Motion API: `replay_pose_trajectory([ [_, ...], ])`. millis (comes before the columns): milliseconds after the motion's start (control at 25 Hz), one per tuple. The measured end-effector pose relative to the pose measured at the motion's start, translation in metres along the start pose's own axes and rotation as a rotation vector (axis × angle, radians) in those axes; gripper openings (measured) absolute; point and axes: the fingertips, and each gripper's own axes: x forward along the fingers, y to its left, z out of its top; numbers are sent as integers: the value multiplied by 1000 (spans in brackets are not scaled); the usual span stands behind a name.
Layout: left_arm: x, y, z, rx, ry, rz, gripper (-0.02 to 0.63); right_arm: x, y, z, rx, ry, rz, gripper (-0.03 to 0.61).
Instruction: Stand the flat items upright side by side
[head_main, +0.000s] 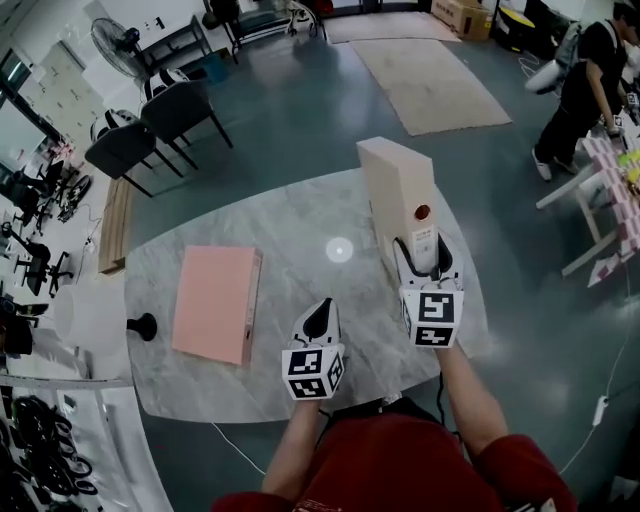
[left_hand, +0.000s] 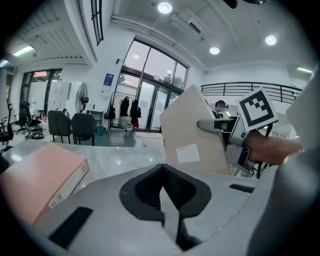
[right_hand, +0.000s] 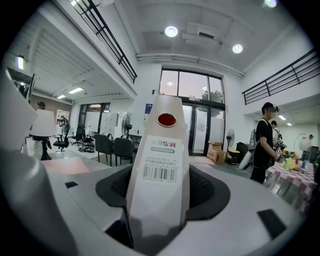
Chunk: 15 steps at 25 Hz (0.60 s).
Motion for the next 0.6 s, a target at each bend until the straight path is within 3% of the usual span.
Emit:
replay_pose_trajectory([
  [200,-10,-15,-3,21,0,18,5,-22,2,-13,1,-8,-33,287],
  [600,-46,-43,8,68,-77,92,5,-70,-1,-60,33,25,-38,278],
])
